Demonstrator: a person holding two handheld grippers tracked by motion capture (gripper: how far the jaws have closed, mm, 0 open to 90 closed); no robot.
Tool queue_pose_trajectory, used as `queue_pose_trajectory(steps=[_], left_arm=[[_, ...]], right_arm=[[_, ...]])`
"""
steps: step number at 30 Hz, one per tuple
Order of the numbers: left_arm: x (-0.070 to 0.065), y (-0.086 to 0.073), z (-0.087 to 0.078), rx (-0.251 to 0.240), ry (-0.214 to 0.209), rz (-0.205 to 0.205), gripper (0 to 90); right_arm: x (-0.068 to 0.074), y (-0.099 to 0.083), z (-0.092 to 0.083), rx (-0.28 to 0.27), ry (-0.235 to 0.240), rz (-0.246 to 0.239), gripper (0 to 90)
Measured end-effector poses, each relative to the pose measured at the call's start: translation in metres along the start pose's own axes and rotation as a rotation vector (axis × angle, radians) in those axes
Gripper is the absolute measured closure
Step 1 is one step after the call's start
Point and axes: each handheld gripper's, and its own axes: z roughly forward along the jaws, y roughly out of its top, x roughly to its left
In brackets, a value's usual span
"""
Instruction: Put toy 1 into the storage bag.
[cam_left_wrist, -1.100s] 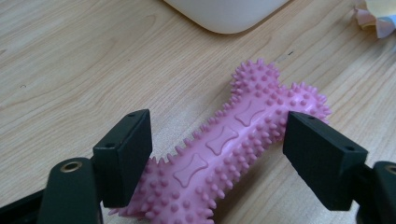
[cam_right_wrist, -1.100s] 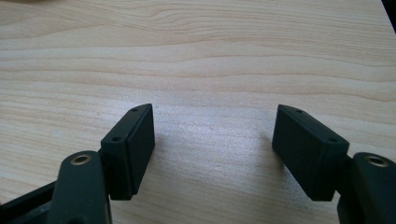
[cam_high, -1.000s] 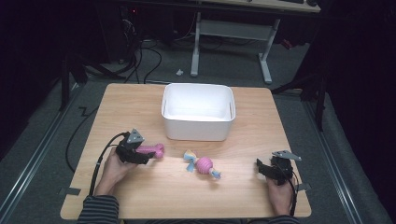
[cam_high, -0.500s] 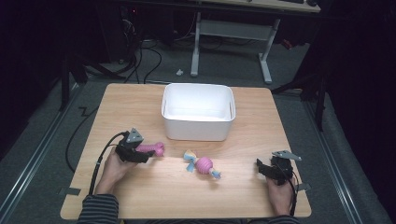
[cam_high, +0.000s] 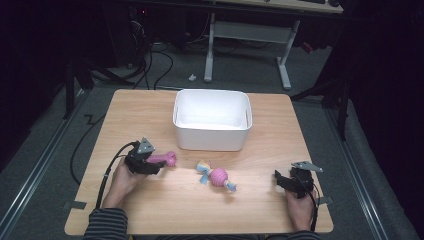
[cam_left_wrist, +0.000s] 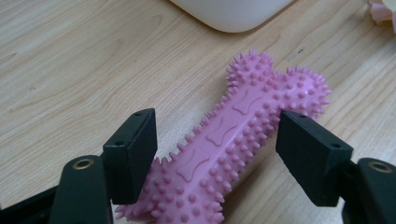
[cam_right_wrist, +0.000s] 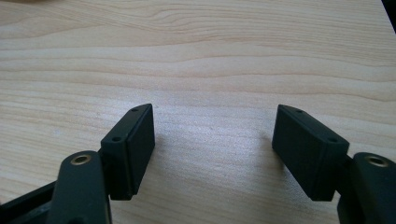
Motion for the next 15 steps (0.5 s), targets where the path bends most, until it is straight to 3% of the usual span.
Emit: queue_pose_trajectory(steps=[7,9,15], left_arm=[[-0.0030,-0.0006,0.0060,0.018,-0.001,0.018,35.8],[-0.0016,-0.0008,0.0086,0.005,-0.011,-0.005,39.6],[-0.0007,0.0013,0.0090,0.019,-0.022,-0.020,41.8]], right_arm=[[0.0001,0.0002,0.0001,0.001,0.004,-0.003,29.8],[0.0004,0.0001,0.0000,0.002,0.006,-0.005,29.4],[0.0004,0.0002,0.0001,0.001,0.007,-0.006,29.1]])
